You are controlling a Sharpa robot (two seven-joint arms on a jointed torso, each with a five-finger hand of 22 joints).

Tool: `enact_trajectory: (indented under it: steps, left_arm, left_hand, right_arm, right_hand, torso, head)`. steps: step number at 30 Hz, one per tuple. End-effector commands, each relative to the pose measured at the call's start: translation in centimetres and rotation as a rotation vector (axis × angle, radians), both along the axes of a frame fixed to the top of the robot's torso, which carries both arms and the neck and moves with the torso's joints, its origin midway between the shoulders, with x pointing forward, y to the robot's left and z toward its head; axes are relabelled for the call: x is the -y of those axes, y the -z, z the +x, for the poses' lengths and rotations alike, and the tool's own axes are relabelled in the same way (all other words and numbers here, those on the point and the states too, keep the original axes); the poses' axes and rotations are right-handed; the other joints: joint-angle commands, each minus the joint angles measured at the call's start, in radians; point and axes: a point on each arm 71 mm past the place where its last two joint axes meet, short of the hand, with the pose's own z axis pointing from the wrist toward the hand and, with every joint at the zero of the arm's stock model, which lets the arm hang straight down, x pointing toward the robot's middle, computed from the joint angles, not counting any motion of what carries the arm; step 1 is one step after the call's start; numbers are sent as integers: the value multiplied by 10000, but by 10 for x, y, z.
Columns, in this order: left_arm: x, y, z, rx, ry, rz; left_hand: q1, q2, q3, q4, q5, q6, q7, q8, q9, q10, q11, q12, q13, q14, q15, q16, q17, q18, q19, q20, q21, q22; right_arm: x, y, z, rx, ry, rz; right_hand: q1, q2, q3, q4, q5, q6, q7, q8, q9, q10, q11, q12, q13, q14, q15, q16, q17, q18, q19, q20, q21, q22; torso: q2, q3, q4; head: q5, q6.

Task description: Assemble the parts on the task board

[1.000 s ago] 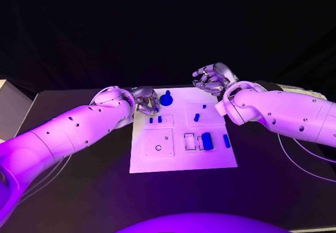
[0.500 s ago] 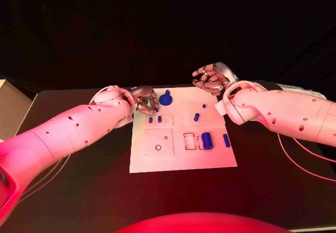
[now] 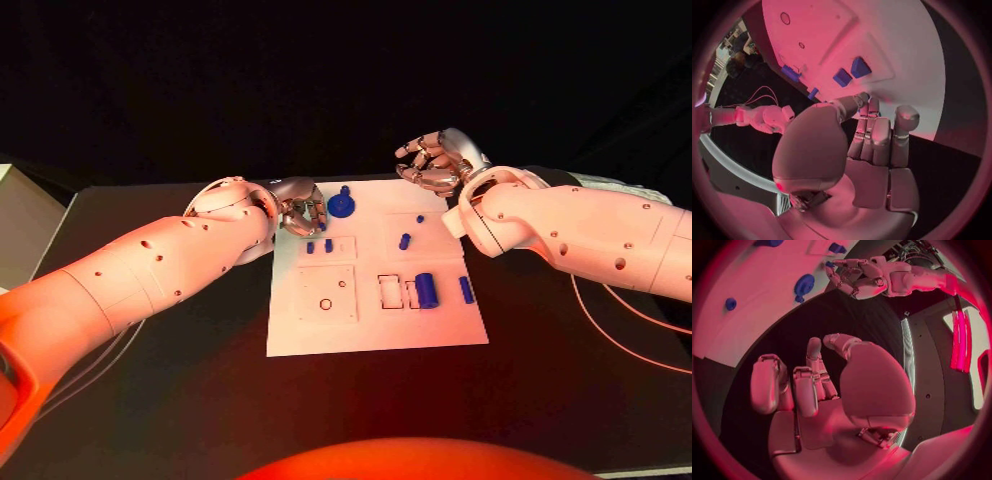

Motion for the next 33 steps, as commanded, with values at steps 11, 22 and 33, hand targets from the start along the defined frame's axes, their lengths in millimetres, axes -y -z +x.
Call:
enact_trajectory:
  steps: [11, 22, 33]
  left_arm:
    - [0, 9, -2, -372, -49, 277]
    - [-2, 9, -2, -339, -182, 291]
    - [-7, 8, -1, -136, -420, 203]
  left_hand:
    - [-136, -111, -129, 44, -11, -544, 51, -496, -90, -4, 111, -207, 89, -84, 68, -37, -111, -66, -117, -12, -75, -82]
    - [-125, -173, -90, 38, -9, -822, 94, -758, -120, 17, 114, -282, 156, -124, 76, -40, -166, -59, -135, -16, -98, -114]
    - [-105, -234, -26, 33, -8, -1233, 87, -1081, -159, 26, 96, -352, 245, -136, 59, -32, -186, -57, -129, -31, -100, -126]
  right_arm:
    - [-2, 0, 0, 4, -167, -68]
    - [-1, 0, 0, -42, -152, -77]
    - [-1, 1, 0, -91, -132, -88]
  right_hand:
    - [-98, -12, 60, -34, 67, -42, 44, 5, 5, -1, -57, -83, -36, 725, -46, -70, 1335, 156, 200, -94, -47, 29]
    - [-104, -12, 64, -42, 69, -88, 49, -20, -3, 4, -52, -90, -50, 727, -44, -66, 1344, 156, 200, -94, -51, 27]
    - [-108, -16, 66, -50, 70, -119, 53, -37, -9, 2, -50, -97, -62, 724, -41, -73, 1333, 158, 197, -93, -62, 20]
  torso:
    - [1, 4, -4]
    - [6, -3, 1]
    - [4, 2, -6]
  head:
    - [17, 1]
    - [13, 2]
    - [10, 11]
